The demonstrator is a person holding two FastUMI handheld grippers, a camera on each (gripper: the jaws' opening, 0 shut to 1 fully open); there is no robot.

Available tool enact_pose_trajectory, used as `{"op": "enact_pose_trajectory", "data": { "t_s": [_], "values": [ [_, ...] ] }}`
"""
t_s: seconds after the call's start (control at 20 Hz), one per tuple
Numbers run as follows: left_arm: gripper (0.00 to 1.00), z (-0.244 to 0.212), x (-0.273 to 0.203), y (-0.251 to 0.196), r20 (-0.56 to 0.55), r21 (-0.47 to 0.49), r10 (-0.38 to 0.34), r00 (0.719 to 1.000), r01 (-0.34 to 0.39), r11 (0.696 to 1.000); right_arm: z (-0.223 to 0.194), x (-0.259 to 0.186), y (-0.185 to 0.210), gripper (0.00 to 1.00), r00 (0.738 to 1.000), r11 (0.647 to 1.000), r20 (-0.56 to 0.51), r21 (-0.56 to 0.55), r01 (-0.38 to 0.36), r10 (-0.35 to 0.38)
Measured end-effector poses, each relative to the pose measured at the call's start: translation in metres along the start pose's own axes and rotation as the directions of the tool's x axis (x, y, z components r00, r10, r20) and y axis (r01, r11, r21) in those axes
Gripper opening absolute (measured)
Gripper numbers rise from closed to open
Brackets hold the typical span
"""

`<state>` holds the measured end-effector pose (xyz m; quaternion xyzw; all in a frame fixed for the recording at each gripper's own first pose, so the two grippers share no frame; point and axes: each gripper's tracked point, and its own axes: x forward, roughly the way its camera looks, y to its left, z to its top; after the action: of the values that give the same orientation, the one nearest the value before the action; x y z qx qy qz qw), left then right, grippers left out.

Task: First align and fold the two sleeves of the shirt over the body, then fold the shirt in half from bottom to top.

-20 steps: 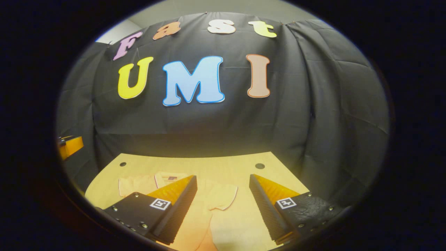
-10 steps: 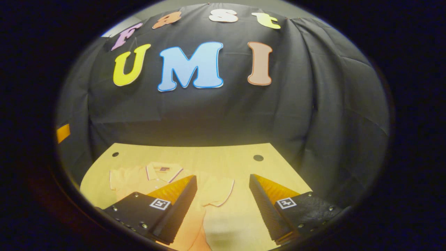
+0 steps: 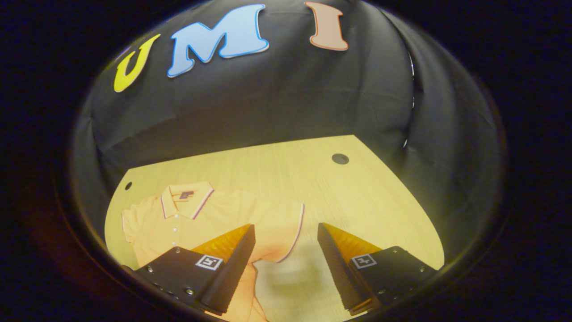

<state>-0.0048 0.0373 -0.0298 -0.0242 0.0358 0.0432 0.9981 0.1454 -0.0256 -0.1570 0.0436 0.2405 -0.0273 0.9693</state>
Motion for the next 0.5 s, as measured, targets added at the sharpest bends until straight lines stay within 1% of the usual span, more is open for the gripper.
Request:
{"op": "enact_pose_trajectory", "data": {
  "t_s": [0.1, 0.3, 0.35, 0.5],
  "values": [
    [0.93, -0.005, 0.0, 0.008, -0.015, -0.008, 0.021, 1.0, -0.021, 1.0, -0.013, 0.023, -0.005, 0.85, 0.998, 1.0, -0.064, 0.004, 0.011, -0.01],
    [0.93, -0.013, 0.0, 0.018, -0.04, -0.015, 0.057, 0.998, -0.058, 0.998, -0.037, 0.052, -0.01, 0.85, 0.987, 1.0, -0.158, 0.007, 0.025, -0.023],
    [0.93, -0.015, 0.001, 0.02, -0.046, -0.016, 0.065, 0.997, -0.066, 0.998, -0.04, 0.055, -0.008, 0.77, 0.985, 1.0, -0.174, 0.015, 0.02, -0.017],
    [0.93, -0.017, 0.002, 0.025, -0.059, -0.018, 0.081, 0.995, -0.082, 0.996, -0.05, 0.065, -0.005, 0.79, 0.979, 1.0, -0.204, 0.0, 0.018, -0.017]
  ]
}}
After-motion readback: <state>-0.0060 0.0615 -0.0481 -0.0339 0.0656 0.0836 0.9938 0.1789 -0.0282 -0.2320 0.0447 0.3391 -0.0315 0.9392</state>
